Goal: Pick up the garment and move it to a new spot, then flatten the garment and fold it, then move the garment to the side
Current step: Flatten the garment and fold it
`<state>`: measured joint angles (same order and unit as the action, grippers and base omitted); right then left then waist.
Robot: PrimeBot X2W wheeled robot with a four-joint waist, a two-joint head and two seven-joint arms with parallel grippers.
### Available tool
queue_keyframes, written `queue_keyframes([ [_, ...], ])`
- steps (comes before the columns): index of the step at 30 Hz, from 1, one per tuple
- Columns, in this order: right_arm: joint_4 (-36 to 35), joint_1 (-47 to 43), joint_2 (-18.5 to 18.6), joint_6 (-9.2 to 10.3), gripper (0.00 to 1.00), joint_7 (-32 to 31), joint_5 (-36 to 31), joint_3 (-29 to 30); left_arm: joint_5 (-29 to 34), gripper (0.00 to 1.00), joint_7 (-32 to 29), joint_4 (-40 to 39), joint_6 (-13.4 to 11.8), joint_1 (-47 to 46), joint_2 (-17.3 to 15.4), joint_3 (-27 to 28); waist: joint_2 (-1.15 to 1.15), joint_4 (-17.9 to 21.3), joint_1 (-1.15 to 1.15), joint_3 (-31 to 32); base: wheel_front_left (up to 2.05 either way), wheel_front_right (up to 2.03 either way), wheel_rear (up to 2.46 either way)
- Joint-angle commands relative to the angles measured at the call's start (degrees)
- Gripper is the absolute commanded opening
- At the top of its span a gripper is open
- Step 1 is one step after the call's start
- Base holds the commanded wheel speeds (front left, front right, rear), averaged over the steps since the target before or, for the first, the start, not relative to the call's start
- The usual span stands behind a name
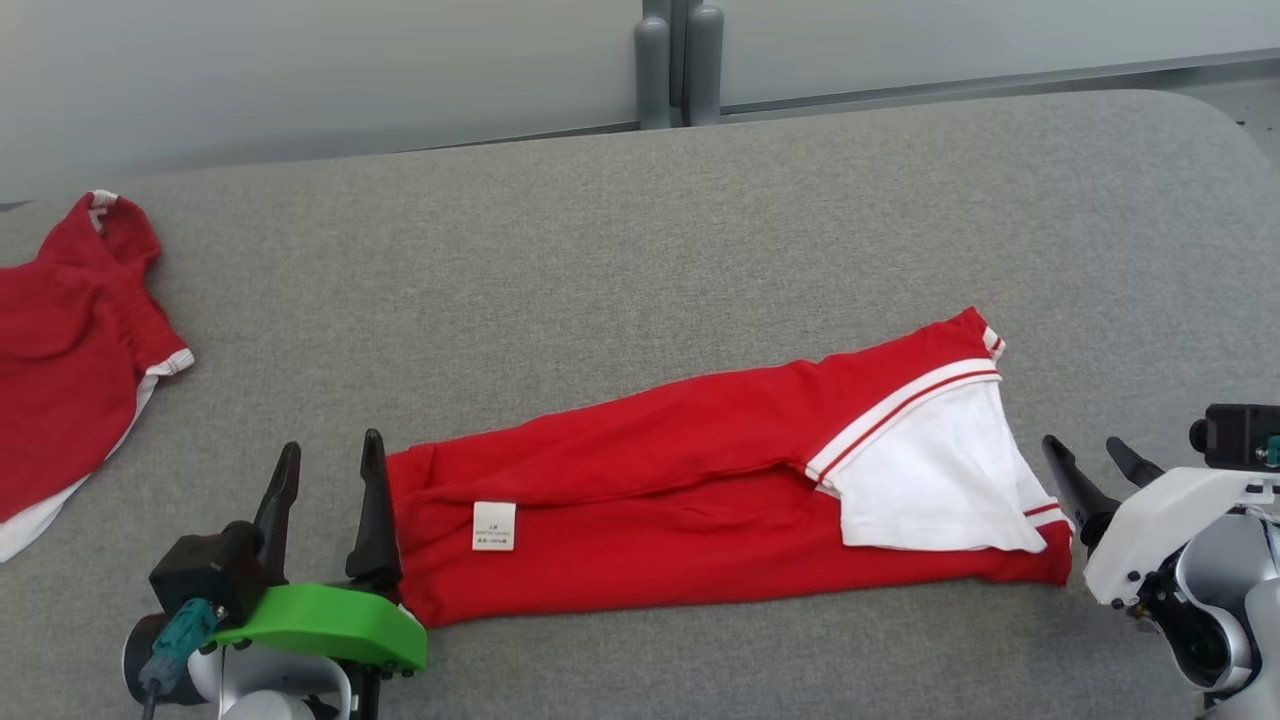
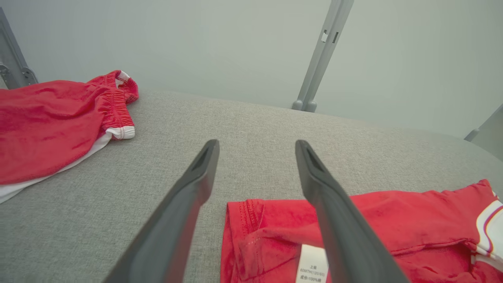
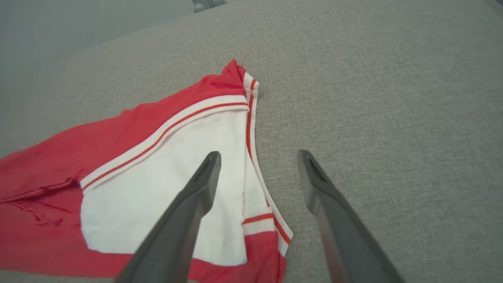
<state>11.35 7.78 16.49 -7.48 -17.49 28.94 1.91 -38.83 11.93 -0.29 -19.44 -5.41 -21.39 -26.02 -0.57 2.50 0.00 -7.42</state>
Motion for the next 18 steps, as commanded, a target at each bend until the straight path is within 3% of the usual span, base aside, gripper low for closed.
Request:
queue_keyframes([
  [1,1.5,1.3,0.5,-0.02,1.0,-1.0,-0.3,-0.2,-0.1,1.0,0.3,-0.4,0.0,-0.6,0.1,0.1,0.57,-1.3,0.0,-0.6,0.0,0.0,0.0],
  [18,15.0,8.6,2.6,-0.01,1.0,-5.8,4.5,-2.8,0.0,1.0,1.1,-0.8,-0.3,-0.7,0.5,0.3,0.57,-7.6,0.0,-1.6,0.0,0.0,0.0],
])
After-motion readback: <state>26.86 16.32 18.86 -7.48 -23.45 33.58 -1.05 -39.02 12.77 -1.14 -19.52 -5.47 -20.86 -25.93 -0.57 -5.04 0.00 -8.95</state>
